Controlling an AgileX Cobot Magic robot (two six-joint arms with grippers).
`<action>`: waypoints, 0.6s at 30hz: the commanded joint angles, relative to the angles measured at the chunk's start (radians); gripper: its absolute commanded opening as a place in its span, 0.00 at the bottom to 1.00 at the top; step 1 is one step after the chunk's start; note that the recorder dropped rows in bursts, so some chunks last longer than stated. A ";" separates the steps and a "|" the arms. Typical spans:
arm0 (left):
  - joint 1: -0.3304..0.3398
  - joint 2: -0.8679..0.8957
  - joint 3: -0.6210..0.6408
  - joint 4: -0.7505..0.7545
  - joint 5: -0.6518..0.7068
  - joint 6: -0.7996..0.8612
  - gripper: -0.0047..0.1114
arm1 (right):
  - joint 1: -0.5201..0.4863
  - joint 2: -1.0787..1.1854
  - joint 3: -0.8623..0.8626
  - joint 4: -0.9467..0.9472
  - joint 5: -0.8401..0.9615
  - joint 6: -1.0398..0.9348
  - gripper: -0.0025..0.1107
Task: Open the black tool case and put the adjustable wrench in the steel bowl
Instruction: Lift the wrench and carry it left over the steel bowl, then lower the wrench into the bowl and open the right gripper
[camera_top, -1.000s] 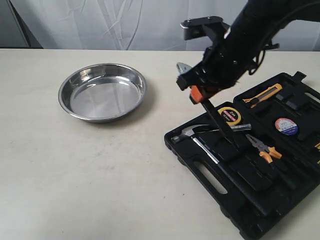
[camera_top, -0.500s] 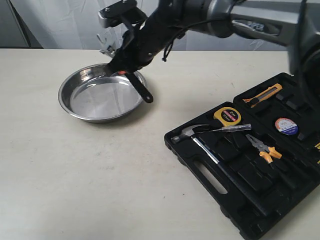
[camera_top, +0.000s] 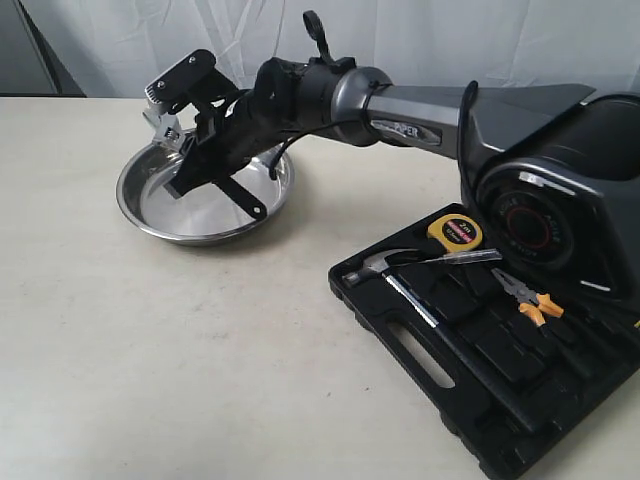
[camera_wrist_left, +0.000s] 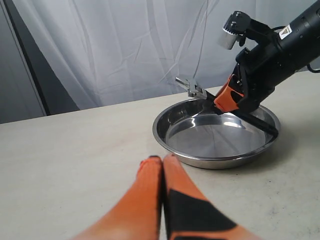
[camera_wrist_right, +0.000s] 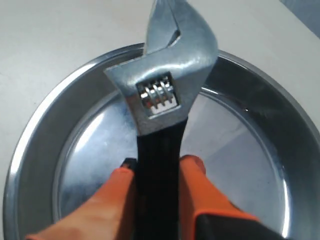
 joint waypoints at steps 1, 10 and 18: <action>-0.004 0.004 -0.002 0.004 -0.006 0.000 0.04 | -0.003 0.006 -0.010 0.000 -0.047 -0.009 0.01; -0.004 0.004 -0.002 0.004 -0.006 0.000 0.04 | -0.002 0.009 -0.010 0.033 -0.121 -0.009 0.01; -0.004 0.004 -0.002 0.004 -0.006 0.000 0.04 | -0.002 0.026 -0.010 0.032 0.035 -0.009 0.01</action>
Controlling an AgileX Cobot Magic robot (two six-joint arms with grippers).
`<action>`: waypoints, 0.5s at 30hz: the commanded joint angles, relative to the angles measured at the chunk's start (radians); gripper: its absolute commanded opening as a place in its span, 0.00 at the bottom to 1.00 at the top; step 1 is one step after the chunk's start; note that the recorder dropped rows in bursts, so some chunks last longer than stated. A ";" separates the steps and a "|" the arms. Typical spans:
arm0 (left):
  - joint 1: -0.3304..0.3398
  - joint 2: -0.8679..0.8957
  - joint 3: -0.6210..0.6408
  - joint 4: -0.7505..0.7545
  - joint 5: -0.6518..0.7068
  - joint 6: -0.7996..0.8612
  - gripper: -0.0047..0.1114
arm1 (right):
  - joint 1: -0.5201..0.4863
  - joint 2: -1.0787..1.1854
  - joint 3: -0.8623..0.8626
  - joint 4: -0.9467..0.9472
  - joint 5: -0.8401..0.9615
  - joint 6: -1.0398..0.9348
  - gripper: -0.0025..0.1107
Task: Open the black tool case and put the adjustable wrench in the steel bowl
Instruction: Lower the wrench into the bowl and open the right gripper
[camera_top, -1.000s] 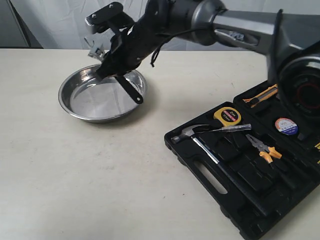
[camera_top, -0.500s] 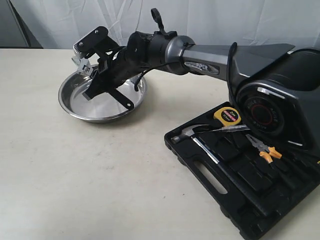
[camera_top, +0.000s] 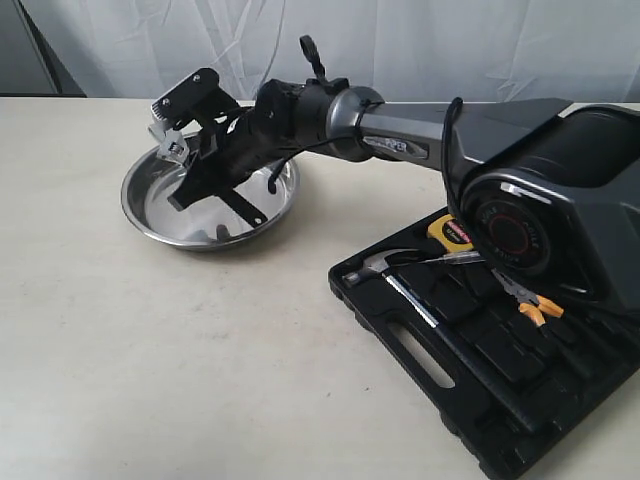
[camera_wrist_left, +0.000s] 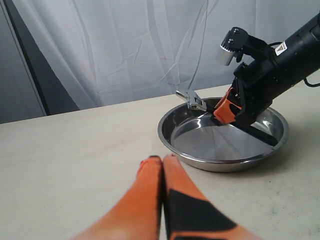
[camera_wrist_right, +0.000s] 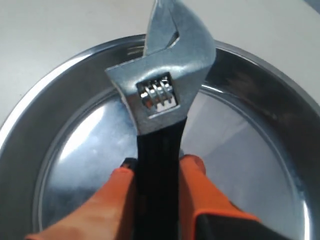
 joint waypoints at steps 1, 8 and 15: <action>-0.004 0.004 -0.002 0.004 -0.006 0.000 0.04 | -0.002 -0.017 -0.010 0.008 0.070 -0.002 0.01; -0.004 0.004 -0.002 0.004 -0.006 0.000 0.04 | -0.002 -0.015 -0.010 0.006 0.157 -0.002 0.01; -0.004 0.004 -0.002 0.004 -0.006 0.000 0.04 | -0.002 -0.015 -0.010 -0.020 0.162 0.028 0.01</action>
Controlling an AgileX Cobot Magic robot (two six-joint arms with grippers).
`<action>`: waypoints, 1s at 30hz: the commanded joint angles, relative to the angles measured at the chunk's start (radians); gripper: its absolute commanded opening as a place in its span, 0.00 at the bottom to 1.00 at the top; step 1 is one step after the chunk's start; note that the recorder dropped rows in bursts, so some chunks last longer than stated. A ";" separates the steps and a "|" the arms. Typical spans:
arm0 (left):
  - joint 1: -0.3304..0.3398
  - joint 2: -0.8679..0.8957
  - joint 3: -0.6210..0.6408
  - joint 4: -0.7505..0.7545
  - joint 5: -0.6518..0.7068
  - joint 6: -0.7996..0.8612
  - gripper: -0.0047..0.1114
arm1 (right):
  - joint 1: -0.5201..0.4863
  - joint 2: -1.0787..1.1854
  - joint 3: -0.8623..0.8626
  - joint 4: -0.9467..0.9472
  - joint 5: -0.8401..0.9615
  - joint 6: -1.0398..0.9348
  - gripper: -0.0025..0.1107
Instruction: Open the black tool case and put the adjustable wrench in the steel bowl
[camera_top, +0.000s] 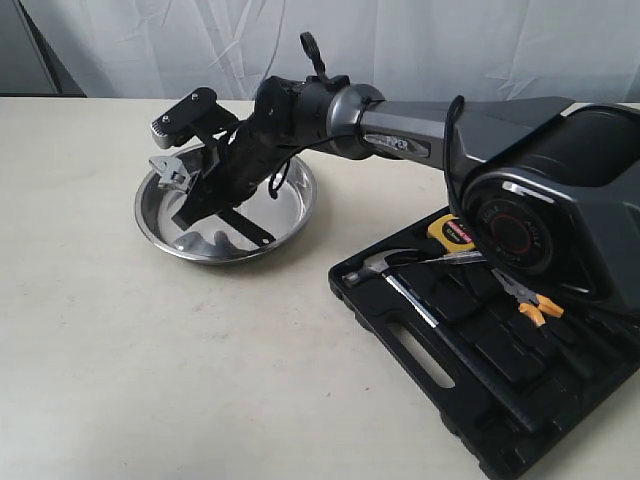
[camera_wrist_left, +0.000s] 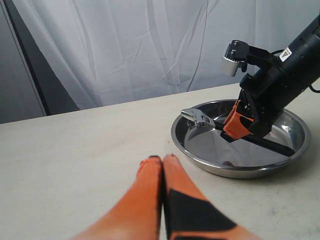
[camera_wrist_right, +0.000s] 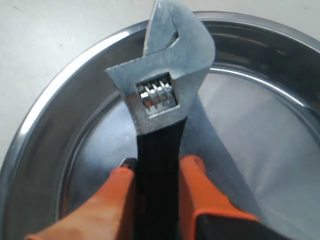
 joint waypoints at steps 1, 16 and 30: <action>-0.004 0.004 -0.002 0.004 -0.006 0.000 0.04 | -0.002 -0.013 -0.008 -0.039 0.001 0.051 0.01; -0.004 0.004 -0.002 0.004 -0.006 0.000 0.04 | -0.002 -0.013 -0.008 -0.166 -0.006 0.156 0.40; -0.004 0.004 -0.002 0.004 -0.006 0.000 0.04 | -0.002 -0.189 -0.006 -0.173 0.240 0.218 0.01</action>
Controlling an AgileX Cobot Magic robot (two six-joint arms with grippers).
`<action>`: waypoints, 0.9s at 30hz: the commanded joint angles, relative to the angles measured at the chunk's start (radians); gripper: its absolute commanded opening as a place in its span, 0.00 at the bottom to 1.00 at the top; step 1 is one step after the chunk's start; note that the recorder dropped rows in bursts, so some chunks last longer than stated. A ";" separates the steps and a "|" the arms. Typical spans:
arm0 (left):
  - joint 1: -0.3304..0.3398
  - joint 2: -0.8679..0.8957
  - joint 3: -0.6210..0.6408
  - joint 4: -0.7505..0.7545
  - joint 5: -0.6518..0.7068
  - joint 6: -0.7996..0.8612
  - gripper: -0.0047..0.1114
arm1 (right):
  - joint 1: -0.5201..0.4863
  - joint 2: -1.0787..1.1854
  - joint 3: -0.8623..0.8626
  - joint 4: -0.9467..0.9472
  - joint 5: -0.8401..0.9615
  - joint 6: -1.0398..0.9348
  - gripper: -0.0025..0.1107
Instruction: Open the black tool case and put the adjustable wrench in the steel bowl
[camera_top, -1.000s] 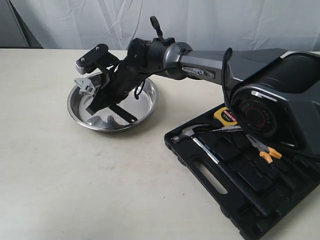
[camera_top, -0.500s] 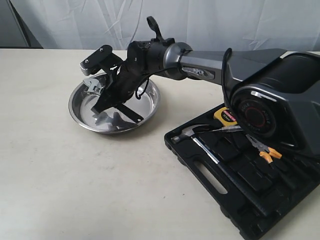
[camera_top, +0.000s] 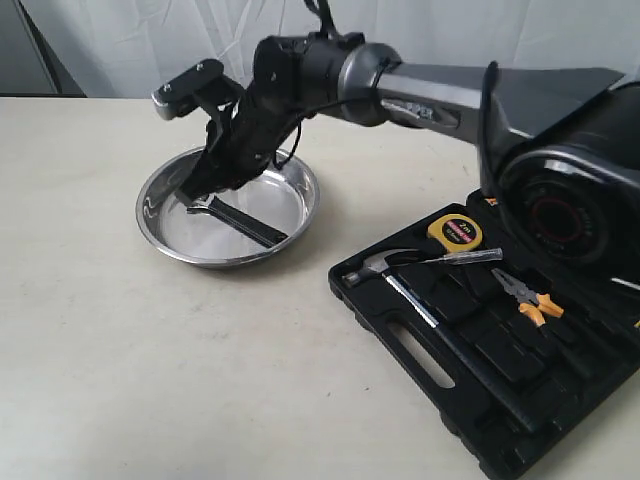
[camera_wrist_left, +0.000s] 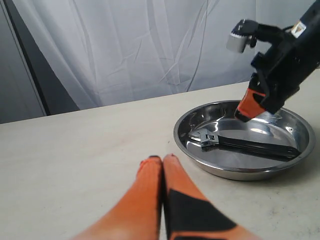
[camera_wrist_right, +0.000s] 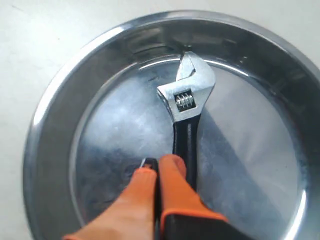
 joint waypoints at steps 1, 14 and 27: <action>-0.004 0.004 -0.002 0.004 -0.006 0.000 0.04 | -0.002 -0.115 -0.004 0.002 0.123 0.008 0.01; -0.004 0.004 -0.002 0.004 -0.006 0.000 0.04 | -0.002 -0.628 0.509 0.053 -0.061 0.068 0.01; -0.004 0.004 -0.002 0.008 -0.006 0.000 0.04 | -0.002 -1.144 0.961 0.109 0.174 0.086 0.01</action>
